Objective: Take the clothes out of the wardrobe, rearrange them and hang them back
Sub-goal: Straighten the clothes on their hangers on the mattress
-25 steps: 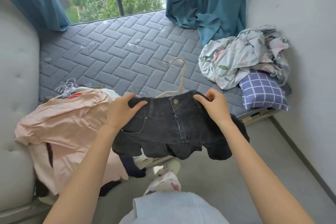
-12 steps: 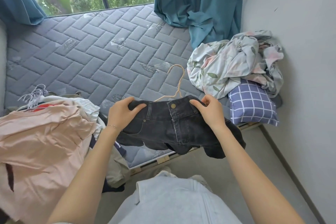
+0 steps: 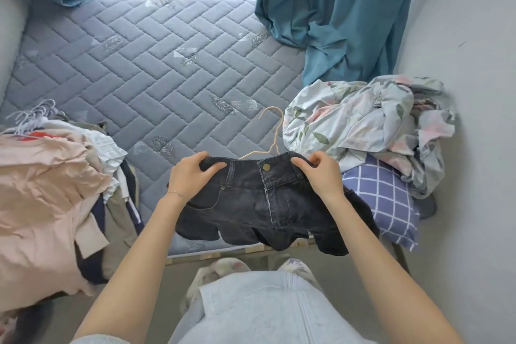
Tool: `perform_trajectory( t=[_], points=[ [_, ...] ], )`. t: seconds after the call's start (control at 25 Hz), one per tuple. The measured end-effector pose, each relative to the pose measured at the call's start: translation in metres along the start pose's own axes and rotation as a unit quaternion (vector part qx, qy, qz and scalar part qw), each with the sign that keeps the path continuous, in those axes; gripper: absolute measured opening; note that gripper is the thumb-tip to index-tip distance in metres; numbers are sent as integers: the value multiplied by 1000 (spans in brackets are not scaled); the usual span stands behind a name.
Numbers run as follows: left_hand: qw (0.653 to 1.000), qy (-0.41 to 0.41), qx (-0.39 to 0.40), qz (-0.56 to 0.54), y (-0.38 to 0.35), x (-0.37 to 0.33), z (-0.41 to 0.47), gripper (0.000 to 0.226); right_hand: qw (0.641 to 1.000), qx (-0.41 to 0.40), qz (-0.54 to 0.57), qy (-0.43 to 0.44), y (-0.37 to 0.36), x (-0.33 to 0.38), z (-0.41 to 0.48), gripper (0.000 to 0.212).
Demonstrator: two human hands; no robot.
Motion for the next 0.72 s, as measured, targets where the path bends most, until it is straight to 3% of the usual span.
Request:
perform_trajectory(
  t=[0.28, 0.52, 0.72],
  points=[
    [996, 73, -8, -45, -85, -8, 54, 51, 998, 44, -36, 10, -5, -45, 108, 51],
    [998, 68, -16, -3, -187, 67, 180, 44, 998, 66, -14, -4, -123, -112, 237, 50],
    [993, 73, -93, 8, -249, 143, 261, 36, 999, 36, 10, 0, -214, -150, 322, 37]
  ],
)
Point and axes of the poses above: each hand's wrist, its own z-axis towards the middle knuckle, its own y-axis out of the back of the hand, x = y × z, the point moved 9 cm from there along z, towards the middle knuckle, and after that the axes turned 5 degrees about -z, right-handed, at the moved point
